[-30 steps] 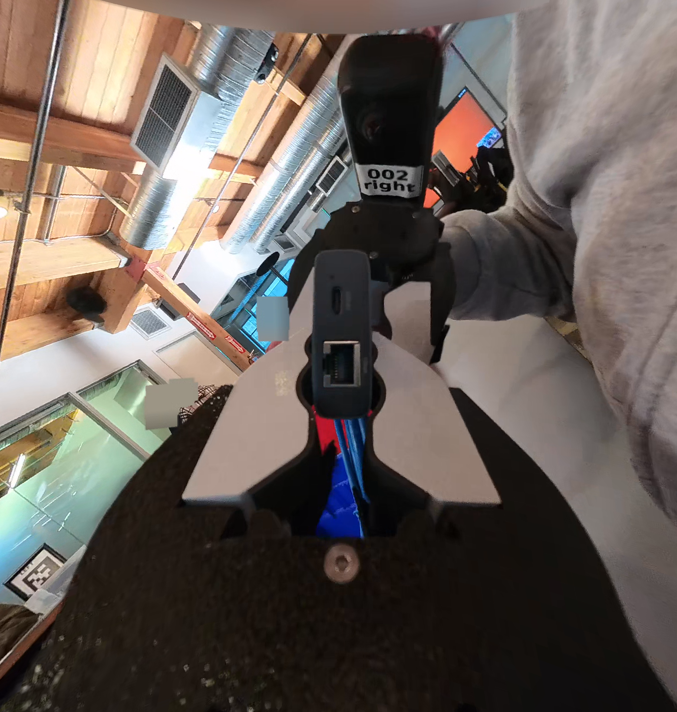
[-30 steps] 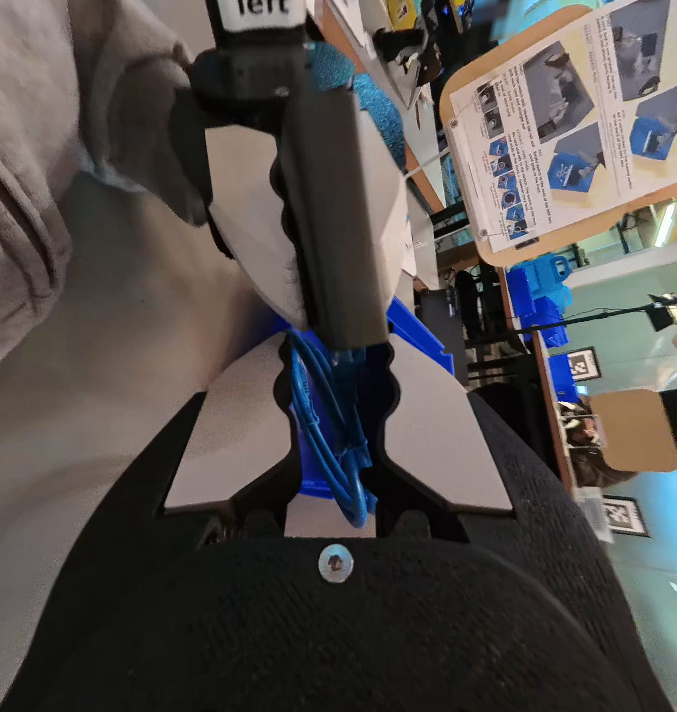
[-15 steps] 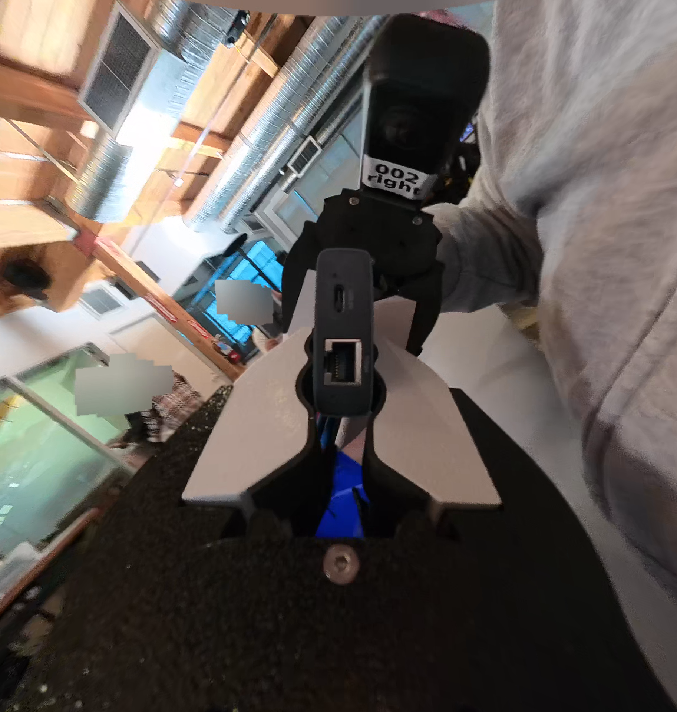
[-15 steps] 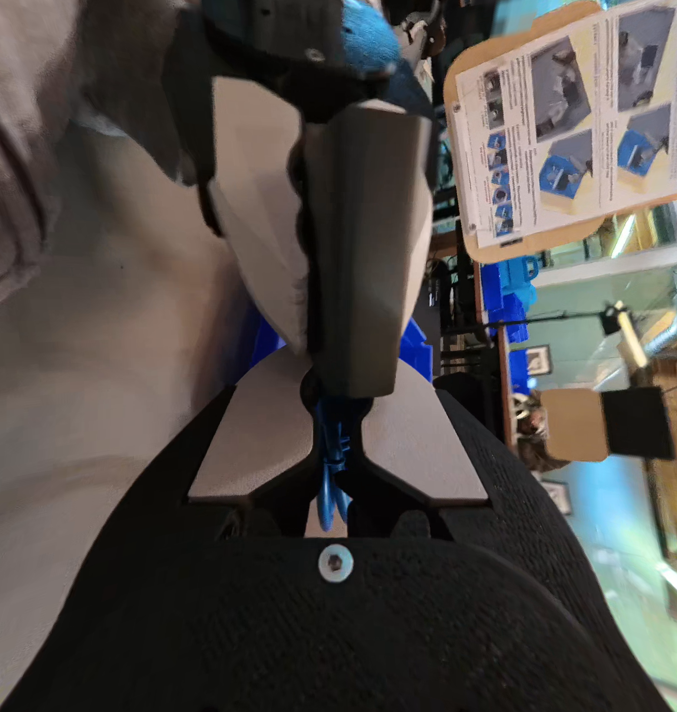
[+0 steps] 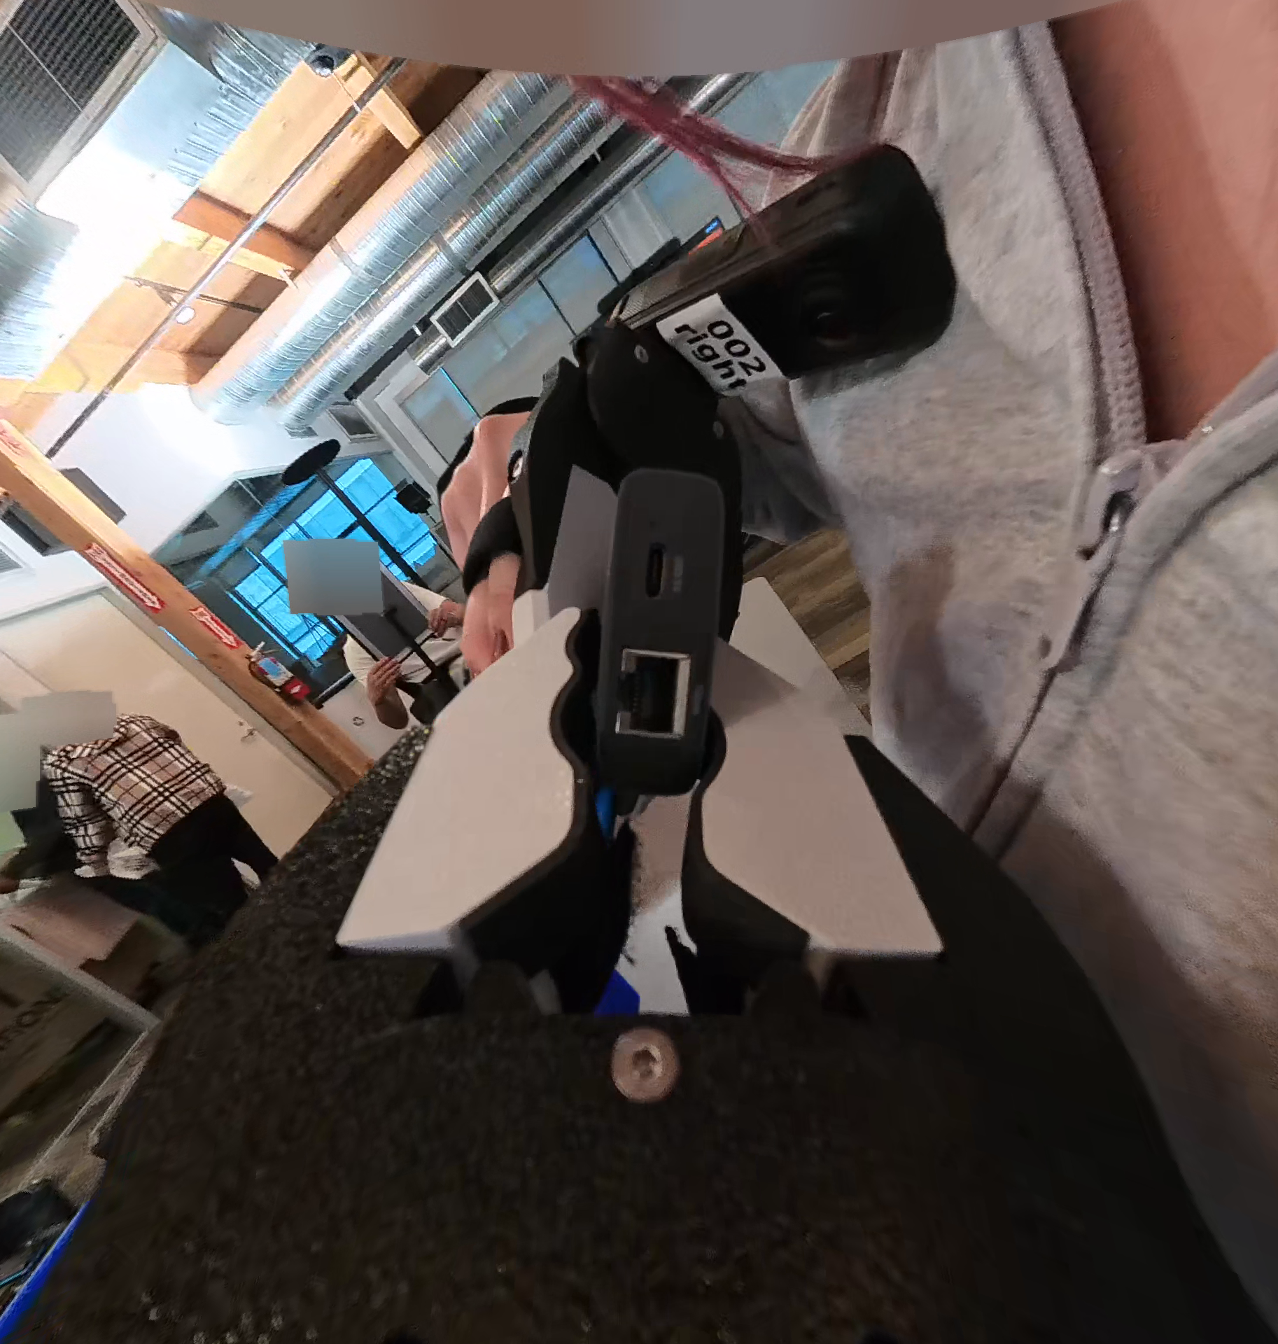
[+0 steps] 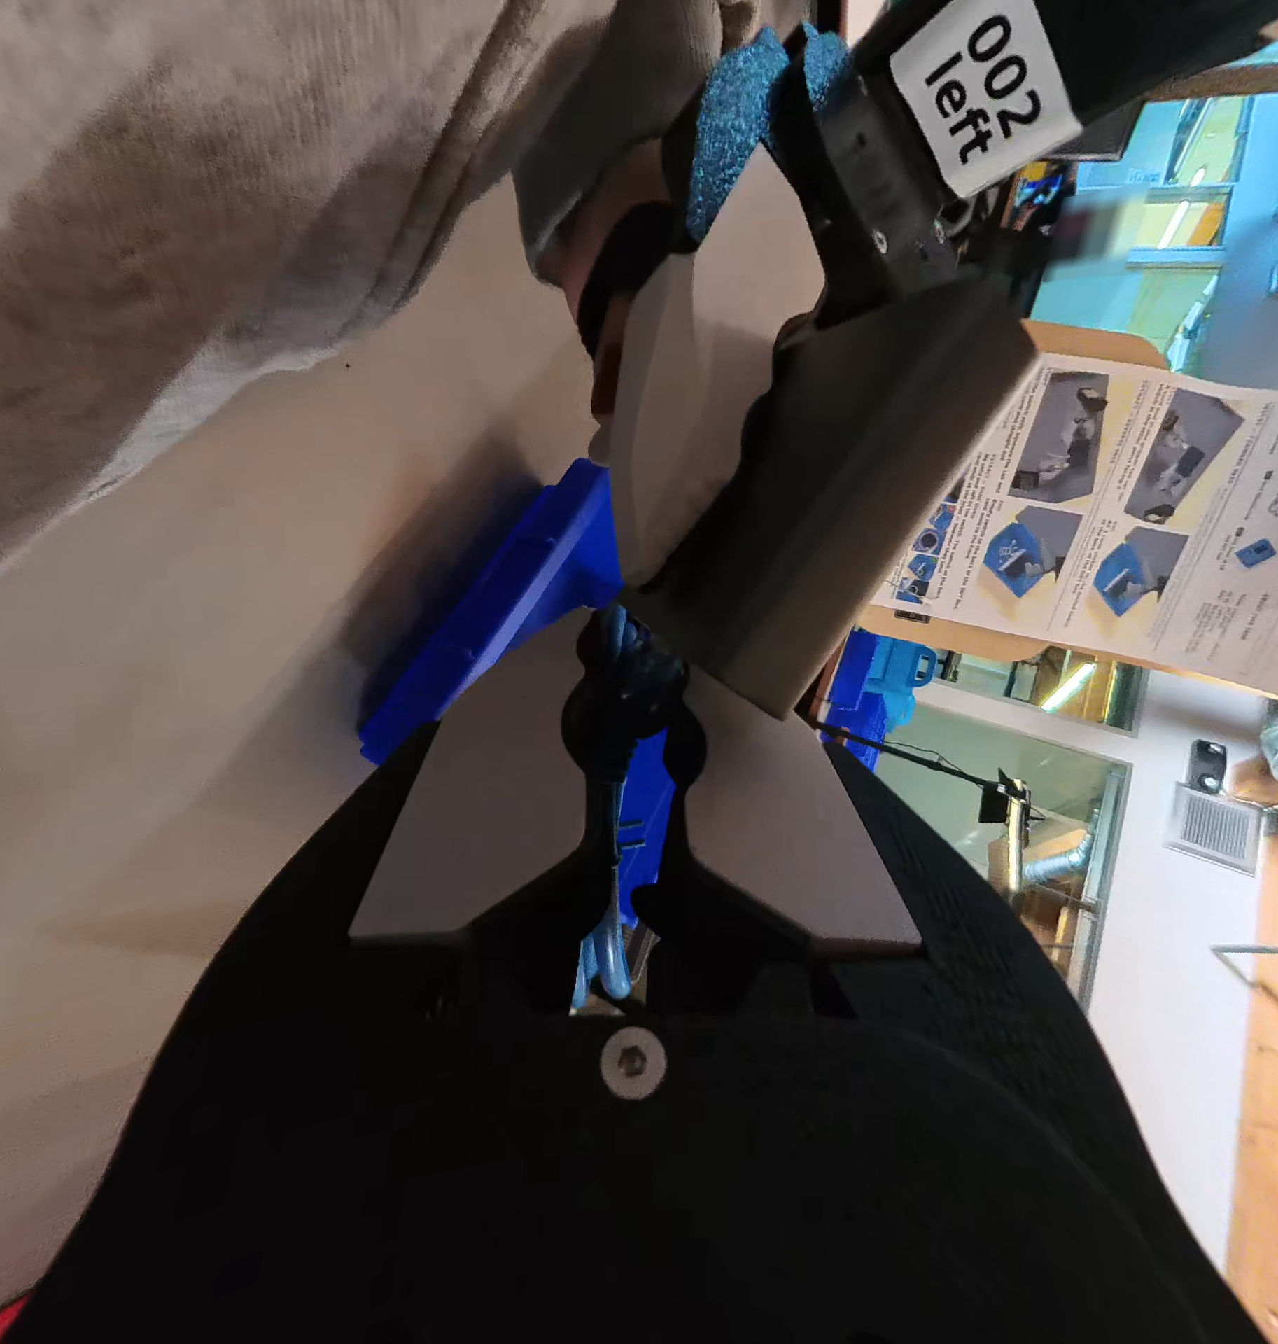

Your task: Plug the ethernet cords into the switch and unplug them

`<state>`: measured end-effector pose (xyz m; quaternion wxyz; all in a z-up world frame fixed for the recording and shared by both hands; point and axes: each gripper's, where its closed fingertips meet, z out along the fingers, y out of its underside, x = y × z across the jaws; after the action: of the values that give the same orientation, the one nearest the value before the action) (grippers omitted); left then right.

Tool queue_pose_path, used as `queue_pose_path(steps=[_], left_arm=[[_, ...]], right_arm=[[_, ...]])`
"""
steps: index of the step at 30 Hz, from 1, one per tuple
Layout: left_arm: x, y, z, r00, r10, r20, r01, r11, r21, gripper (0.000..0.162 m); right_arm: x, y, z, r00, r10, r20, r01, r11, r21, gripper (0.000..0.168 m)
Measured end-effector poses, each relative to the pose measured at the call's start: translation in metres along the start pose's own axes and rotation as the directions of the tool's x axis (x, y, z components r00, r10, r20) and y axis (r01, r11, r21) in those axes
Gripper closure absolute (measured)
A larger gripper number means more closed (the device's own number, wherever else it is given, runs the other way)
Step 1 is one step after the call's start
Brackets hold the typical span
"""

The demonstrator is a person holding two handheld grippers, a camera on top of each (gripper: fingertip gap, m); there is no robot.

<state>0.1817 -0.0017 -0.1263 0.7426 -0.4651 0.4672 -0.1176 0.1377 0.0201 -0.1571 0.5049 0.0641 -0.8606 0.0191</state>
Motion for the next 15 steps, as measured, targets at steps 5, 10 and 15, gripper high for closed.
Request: queue_pose_path(steps=[5,10,15], left_arm=[[0.004,0.002,0.002,1.000,-0.024,-0.004,0.024,1.000,0.017,0.140],[0.005,0.006,0.003,0.999,-0.045,-0.009,0.045,0.999,0.016,0.139],[0.005,0.012,0.006,0.998,0.059,0.032,-0.057,0.996,-0.062,0.140]], right_arm=[[-0.004,0.000,-0.004,1.000,0.019,0.005,-0.019,1.000,0.012,0.155],[-0.007,0.001,-0.007,1.000,0.024,0.017,-0.024,0.999,0.027,0.155],[-0.012,0.004,-0.007,0.999,0.043,0.029,-0.044,0.999,0.032,0.155]])
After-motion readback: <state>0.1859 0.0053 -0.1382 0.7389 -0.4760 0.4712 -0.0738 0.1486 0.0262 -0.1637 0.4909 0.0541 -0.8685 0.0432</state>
